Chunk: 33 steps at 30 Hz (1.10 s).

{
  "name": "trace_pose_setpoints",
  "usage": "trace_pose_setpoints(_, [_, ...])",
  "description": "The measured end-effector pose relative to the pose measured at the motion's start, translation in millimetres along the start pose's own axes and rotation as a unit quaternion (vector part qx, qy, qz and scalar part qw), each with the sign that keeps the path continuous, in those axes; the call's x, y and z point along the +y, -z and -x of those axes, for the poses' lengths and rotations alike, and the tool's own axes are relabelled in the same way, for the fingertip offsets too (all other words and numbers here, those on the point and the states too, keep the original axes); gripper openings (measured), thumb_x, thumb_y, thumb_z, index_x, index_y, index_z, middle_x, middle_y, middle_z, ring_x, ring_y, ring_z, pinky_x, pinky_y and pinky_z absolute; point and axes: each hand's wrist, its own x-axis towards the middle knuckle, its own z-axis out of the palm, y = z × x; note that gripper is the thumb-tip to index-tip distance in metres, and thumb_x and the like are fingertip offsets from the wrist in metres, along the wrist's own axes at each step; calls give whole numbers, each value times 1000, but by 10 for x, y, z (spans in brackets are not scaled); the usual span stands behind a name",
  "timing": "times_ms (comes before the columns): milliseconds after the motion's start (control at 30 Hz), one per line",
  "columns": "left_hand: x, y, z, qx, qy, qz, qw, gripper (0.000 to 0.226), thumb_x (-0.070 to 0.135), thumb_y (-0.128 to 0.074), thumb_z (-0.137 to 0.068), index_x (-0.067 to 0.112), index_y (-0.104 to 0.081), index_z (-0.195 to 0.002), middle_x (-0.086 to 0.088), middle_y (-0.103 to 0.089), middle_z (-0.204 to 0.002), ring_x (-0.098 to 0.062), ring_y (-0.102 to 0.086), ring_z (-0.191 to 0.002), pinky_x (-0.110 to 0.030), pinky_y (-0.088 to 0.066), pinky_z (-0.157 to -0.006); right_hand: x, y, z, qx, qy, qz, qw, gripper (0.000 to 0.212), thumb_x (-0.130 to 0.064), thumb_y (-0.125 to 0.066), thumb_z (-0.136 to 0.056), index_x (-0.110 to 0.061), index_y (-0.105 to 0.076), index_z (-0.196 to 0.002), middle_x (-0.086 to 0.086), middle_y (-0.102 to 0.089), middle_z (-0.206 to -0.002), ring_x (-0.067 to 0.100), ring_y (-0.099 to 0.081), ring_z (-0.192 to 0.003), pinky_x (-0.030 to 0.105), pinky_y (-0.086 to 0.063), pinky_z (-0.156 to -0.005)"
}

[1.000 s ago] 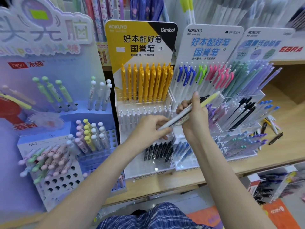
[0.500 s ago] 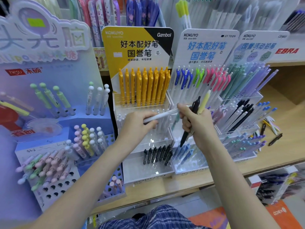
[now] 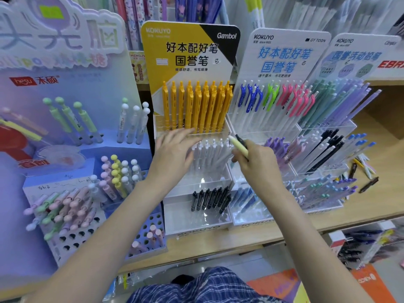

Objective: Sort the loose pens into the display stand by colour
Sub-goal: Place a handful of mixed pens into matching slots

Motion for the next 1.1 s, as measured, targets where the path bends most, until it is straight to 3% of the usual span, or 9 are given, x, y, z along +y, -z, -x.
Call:
trace_pose_setpoints(133, [4, -25, -5, 16, 3, 17, 1000, 33, 3, -61, -83, 16, -67, -112, -5, -58, -128, -32, -48, -119, -47, -25, -101, -105, -51, 37, -28, -29, 84, 996, 21, -24, -48, -97, -8, -45, -84, 13, -64, -83, 28, -50, -64, 33, -34, -55])
trace_pose_setpoints(367, [-12, -9, -2, 18, 6, 27, 999, 35, 4, -58, -85, 20, -66, -115, -2, -56, -131, -27, -45, -122, -40, -20, -103, -211, 102, -35, -4, -39, 116, 992, 20, -21, -45, -98, -9, -42, -82, 14, -61, -79, 31, -50, -66, 34, -33, -55])
trace_pose_setpoints(533, [2, -16, 5, 12, 11, 32, 999, 36, 4, -57, -86, 21, -65, -117, -1, -55, -132, -27, -43, -124, -39, -18, -105, -306, 86, -37, -28, -22, 169, 985, 13, -16, -44, -98, -10, -42, -87, 1, -35, -61, 29, -44, -62, 34, -33, -56])
trace_pose_setpoints(700, [-5, -10, 0, 13, 10, 35, 999, 36, 4, -57, -86, 21, -65, -117, -1, -55, -132, -27, -44, -124, -40, -19, -105, -294, 73, -20, -42, -25, 183, 982, 13, -17, -43, -99, -10, -43, -87, 1, -31, -59, 21, -34, -51, 33, -31, -56])
trace_pose_setpoints(867, [-11, -40, 2, 25, 5, 33, 999, 34, 3, -58, -84, 19, -67, -114, -2, -57, -129, -29, -46, -122, -43, -22, -103, -275, -246, -5, -53, -37, 168, 984, 18, -18, -43, -99, -4, -54, -100, 0, -38, -62, 25, -44, -61, 33, -35, -58])
trace_pose_setpoints(1033, [-14, -44, 1, 27, 4, 28, 999, 34, 4, -58, -84, 19, -67, -113, -2, -57, -129, -30, -46, -122, -43, -23, -102, -239, -515, 59, 31, -58, 95, 993, 19, -8, -48, -96, 5, -56, -107, 17, -59, -71, 27, -44, -60, 31, -26, -52])
trace_pose_setpoints(1100, [-13, -31, -3, 17, 6, 24, 1000, 34, 4, -58, -85, 19, -66, -115, -2, -56, -131, -29, -45, -123, -42, -22, -103, -183, -531, 49, 34, -63, 95, 993, 21, -13, -49, -96, 3, -58, -105, 18, -64, -74, 28, -47, -60, 33, -31, -53])
